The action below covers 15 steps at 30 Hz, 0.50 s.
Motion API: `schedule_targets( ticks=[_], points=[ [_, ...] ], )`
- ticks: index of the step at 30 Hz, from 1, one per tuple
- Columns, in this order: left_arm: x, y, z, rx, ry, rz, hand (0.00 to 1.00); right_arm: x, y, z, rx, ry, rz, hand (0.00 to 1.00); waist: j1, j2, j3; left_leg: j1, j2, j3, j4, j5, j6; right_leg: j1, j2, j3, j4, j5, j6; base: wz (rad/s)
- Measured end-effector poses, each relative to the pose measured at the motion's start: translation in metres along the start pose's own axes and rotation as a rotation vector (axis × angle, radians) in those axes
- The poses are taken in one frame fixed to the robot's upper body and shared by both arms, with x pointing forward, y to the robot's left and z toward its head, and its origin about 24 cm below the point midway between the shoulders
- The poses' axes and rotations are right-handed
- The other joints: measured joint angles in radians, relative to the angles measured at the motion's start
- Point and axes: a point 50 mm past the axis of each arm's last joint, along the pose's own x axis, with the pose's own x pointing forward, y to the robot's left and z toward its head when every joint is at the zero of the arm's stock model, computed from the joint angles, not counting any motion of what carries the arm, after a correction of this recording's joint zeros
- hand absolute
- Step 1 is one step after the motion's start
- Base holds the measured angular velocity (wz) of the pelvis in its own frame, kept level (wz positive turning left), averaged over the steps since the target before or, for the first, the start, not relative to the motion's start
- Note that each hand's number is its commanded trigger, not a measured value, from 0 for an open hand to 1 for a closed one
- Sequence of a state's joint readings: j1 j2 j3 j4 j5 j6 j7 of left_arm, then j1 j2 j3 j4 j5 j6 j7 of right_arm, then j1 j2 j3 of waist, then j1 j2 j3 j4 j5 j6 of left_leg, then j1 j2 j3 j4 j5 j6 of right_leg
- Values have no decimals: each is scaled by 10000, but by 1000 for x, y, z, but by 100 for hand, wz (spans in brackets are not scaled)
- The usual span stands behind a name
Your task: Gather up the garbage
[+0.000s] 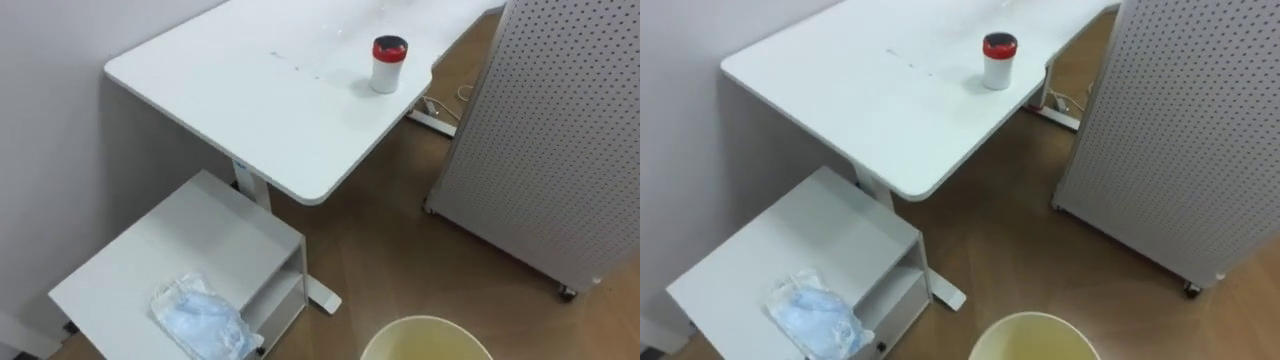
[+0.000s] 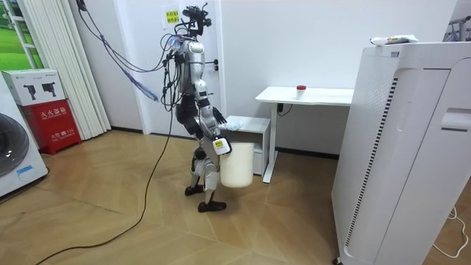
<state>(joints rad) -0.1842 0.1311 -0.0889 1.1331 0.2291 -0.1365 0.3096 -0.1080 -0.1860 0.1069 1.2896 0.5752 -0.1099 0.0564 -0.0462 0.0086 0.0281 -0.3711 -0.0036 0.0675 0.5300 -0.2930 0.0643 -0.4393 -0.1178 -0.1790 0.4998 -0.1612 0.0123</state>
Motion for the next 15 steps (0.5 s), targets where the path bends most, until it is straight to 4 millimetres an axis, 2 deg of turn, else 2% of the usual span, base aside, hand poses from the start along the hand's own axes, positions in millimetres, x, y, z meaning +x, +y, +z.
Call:
schedule_targets(
  ticks=[3, 5, 10, 15],
  points=[
    [5, 6, 16, -118, -551, 621, 0, 1, 1, 1, -236, 132, 0, 100, -31, -54, 42, 121, 77, 32, -306, 59, -100, 1, 16, -153, -24, -19, -32, 1],
    [8, 11, 26, -205, -864, 1250, 0, 1, 3, 2, -389, 75, 131, 100, -83, -158, 170, 95, 81, 42, -456, 76, -128, -47, 12, -191, -29, -72, -118, 0],
    [9, 15, 36, -50, -1282, 2104, 0, 3, 7, 7, -553, -59, 269, 100, -336, -197, 212, -284, 74, 64, -408, 75, -131, -398, 56, -230, -25, -54, -155, 0],
    [7, 17, 41, -55, -1703, 2888, 0, 2, 7, 4, -265, 16, 209, 100, -395, -207, 227, -349, 134, 46, -404, 62, -152, -398, 111, -244, -113, -23, -196, 0]
  ],
)
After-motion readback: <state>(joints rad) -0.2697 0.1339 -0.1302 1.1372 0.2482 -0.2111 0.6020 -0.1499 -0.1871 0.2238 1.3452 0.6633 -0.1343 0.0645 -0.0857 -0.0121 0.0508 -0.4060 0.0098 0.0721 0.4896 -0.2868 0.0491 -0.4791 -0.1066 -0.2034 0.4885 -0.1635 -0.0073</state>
